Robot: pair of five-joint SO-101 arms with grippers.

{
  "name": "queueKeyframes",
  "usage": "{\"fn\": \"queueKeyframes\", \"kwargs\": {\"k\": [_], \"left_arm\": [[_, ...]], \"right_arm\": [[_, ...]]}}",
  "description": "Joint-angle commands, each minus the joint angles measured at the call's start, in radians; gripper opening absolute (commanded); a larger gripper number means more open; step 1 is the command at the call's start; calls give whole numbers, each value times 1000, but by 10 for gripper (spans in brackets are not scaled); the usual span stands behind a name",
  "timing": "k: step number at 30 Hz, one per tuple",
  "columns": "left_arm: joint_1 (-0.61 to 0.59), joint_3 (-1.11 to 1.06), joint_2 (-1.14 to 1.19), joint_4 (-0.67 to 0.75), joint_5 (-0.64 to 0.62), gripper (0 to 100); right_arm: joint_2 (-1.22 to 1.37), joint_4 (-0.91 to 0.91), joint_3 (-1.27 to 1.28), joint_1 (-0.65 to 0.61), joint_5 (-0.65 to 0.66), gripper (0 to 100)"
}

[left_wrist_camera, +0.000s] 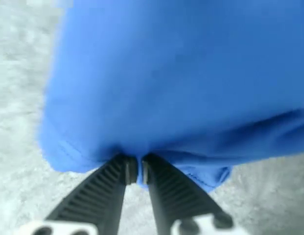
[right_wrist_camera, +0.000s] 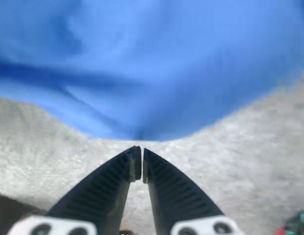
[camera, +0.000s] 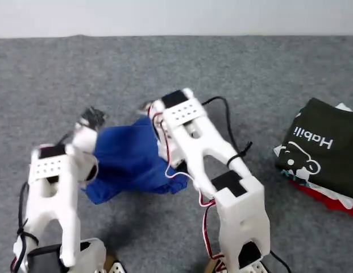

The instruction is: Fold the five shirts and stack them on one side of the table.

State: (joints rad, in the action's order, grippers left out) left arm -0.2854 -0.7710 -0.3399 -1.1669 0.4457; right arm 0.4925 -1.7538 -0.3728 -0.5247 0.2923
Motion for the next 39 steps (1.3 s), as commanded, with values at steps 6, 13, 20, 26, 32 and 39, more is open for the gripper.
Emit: {"fn": "queueKeyframes", "kwargs": {"k": [6, 13, 20, 26, 32, 39], "left_arm": [[-34, 452, -26, -196, -83, 5], [-77, 532, -23, -147, -86, 5], [-186, 545, 91, -11, -86, 5], [-313, 682, 359, 15, -138, 9], [-338, 905, 505, -196, -153, 121], [-336, 1043, 519, -311, -130, 167]], "right_arm": [[-228, -42, -103, 71, 81, 10], [-240, -44, -103, 70, 80, 10], [-234, -44, -103, 65, 80, 10], [-234, -44, -103, 65, 81, 10], [-232, -42, -103, 7, 78, 40], [-232, -44, -15, -168, -5, 174]]}}
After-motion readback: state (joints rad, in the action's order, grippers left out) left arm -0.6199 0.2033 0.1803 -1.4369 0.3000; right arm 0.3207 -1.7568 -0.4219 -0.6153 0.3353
